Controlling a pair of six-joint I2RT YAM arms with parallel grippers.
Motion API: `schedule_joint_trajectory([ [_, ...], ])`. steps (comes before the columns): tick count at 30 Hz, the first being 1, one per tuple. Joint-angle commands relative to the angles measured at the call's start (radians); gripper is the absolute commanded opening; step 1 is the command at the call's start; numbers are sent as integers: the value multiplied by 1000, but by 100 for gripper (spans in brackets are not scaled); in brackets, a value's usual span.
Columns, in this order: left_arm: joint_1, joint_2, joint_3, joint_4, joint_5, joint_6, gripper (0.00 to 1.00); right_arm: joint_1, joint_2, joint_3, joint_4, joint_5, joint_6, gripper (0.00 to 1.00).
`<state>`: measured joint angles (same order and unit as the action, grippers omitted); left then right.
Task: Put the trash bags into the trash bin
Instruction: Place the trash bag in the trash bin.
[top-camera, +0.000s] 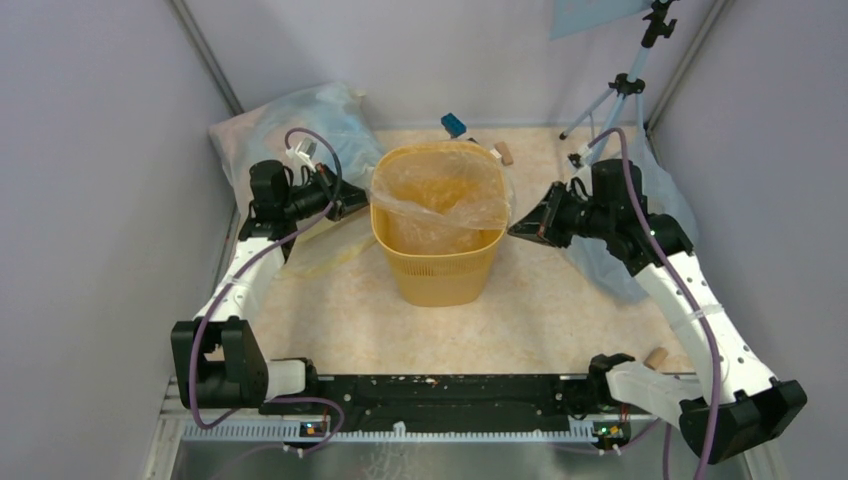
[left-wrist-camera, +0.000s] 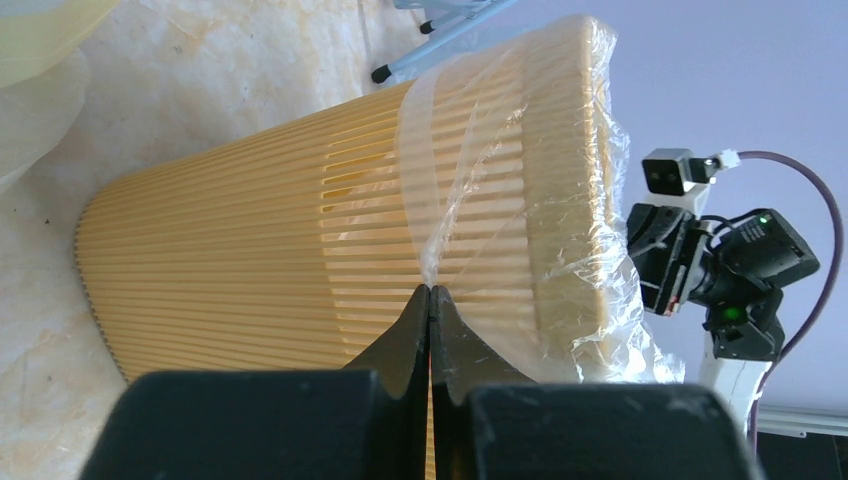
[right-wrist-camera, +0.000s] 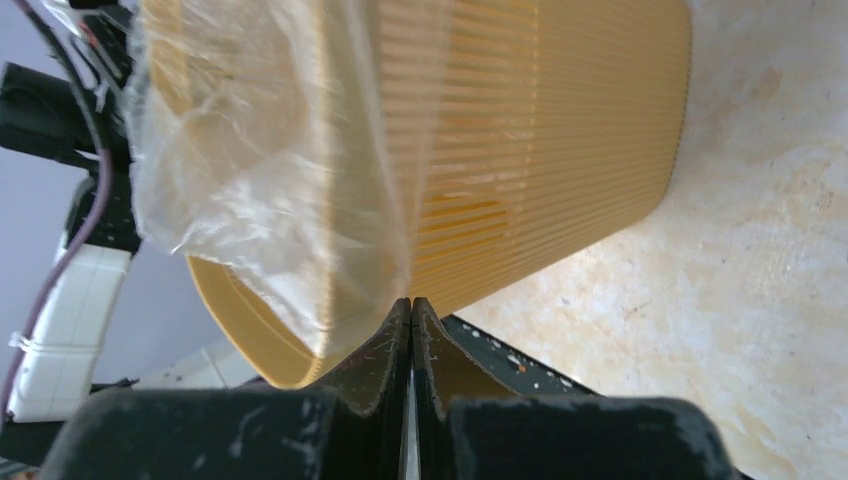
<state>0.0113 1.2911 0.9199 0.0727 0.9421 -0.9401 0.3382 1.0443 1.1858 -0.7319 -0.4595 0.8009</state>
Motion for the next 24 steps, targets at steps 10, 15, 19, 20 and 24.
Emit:
schedule_joint_trajectory([
  [10,-61,-35,-32,15,7,7,0,24,47,-73,44,-128,-27,0],
  [15,-62,-42,-23,13,-3,7,0,22,-1,-3,-73,15,-68,4],
  [19,-62,-31,-10,10,-8,6,0,-3,-75,17,-117,131,-74,12],
  [20,-62,-29,-6,11,-10,5,0,-5,-92,14,-108,141,-69,15],
  [24,-63,-23,11,12,-10,4,0,-7,-156,18,-53,186,-56,30],
])
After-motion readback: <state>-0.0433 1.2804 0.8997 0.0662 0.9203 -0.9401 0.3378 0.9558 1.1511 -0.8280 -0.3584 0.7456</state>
